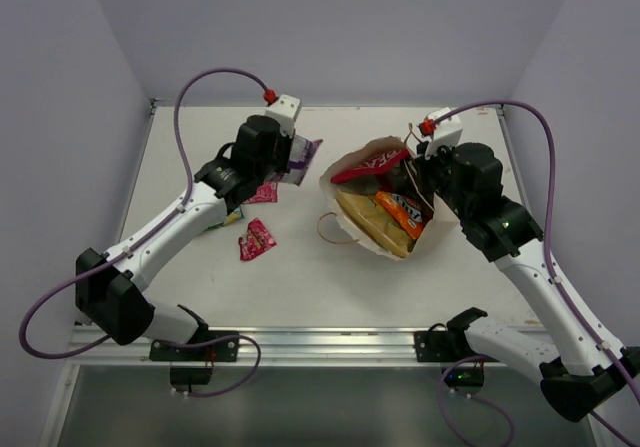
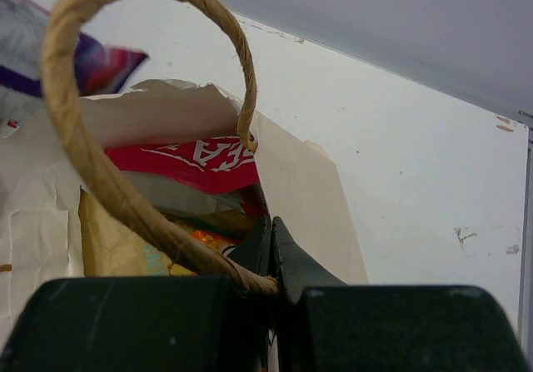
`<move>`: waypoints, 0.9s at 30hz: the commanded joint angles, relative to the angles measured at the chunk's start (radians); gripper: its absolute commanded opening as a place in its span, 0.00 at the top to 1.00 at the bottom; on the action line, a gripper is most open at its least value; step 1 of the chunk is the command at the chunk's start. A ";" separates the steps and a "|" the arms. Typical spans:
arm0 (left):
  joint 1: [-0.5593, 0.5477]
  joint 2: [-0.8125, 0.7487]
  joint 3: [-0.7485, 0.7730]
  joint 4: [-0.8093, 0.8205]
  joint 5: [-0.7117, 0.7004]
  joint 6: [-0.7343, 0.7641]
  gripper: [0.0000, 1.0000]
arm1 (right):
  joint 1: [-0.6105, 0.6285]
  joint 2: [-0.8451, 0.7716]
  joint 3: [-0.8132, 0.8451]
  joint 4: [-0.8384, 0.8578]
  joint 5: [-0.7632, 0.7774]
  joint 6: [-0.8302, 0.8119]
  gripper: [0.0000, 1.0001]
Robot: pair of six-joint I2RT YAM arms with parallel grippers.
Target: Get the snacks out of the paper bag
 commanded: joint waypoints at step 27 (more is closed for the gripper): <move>-0.227 -0.057 0.023 0.122 0.525 0.250 0.02 | 0.004 -0.006 0.052 -0.027 -0.061 -0.023 1.00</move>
